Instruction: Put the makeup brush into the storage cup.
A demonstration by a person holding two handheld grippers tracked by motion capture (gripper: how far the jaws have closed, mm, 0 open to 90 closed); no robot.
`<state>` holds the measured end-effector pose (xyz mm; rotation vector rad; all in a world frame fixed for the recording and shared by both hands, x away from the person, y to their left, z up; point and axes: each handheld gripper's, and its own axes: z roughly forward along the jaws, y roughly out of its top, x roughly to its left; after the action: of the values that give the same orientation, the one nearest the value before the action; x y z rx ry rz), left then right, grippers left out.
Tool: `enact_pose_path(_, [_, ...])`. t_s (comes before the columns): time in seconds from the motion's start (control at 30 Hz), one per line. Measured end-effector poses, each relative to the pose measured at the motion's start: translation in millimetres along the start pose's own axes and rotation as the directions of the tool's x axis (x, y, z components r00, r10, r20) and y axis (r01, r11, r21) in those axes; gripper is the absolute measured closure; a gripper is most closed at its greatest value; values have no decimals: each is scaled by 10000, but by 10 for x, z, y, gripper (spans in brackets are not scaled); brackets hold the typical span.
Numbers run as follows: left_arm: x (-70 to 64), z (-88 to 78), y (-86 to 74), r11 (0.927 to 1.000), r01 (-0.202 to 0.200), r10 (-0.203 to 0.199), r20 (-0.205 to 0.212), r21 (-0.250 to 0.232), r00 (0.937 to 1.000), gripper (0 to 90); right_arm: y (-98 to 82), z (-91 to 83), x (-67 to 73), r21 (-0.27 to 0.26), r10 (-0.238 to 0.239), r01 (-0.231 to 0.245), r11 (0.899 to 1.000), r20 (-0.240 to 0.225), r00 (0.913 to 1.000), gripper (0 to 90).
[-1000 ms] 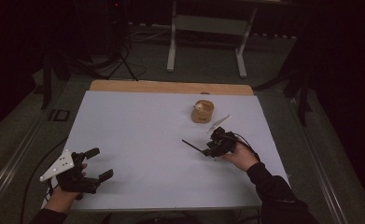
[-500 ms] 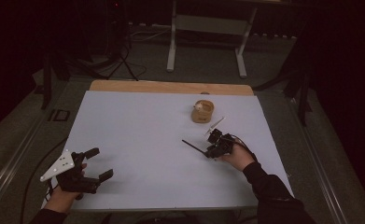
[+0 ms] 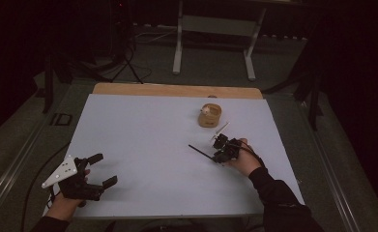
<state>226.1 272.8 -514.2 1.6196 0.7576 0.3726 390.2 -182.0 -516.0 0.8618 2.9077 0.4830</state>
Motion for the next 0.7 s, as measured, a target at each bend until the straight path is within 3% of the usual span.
enact_pose_path(0.33, [-3,13,-7,10000,-41,41,-30,89,10000,2,-6,38,50,130,-313,310,9994,242,9992,851])
enact_pose_path(0.53, [-15,9,8,9999,-111,111,67,-6,9999,2,18,-3,-27,149,461,-455,9989,-405,9981,855])
enact_pose_path(0.7, [-47,19,44,9997,-227,228,154,-43,9996,2,37,-138,-46,-41,697,-701,9975,-642,9955,856])
